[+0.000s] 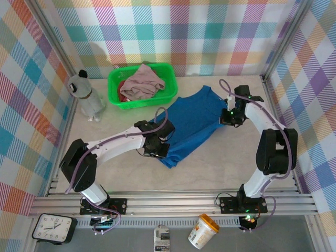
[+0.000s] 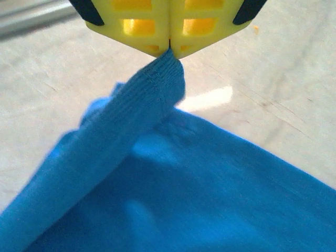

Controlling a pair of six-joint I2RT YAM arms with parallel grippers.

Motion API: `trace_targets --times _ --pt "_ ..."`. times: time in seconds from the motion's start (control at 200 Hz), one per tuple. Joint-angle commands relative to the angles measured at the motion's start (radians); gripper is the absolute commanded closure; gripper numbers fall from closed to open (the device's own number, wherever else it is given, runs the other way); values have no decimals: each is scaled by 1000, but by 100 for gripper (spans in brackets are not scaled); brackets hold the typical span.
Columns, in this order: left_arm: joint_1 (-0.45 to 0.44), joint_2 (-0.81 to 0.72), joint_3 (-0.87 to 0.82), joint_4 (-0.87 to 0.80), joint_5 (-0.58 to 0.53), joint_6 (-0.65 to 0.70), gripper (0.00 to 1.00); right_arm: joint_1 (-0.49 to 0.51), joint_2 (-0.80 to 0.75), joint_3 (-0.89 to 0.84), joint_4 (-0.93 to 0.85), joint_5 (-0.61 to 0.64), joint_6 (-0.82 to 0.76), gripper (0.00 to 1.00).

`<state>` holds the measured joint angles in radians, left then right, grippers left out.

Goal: Fold and stack the tank tops

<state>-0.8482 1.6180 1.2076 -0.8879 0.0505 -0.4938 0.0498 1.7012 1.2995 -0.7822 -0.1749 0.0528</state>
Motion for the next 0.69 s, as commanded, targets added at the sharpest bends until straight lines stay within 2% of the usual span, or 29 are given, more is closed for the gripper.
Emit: trace_targets --times 0.0,0.395,0.55,0.69 --pt "-8 -25 6 -37 45 -16 100 2 19 67 -78 34 -39 97" --pt "77 124 71 49 79 67 100 42 312 344 -162 15 -55 97" --pt "58 110 117 13 107 70 100 39 265 308 -155 29 -56 98" --pt "-57 40 117 -9 157 20 100 9 114 150 -127 61 -52 99"
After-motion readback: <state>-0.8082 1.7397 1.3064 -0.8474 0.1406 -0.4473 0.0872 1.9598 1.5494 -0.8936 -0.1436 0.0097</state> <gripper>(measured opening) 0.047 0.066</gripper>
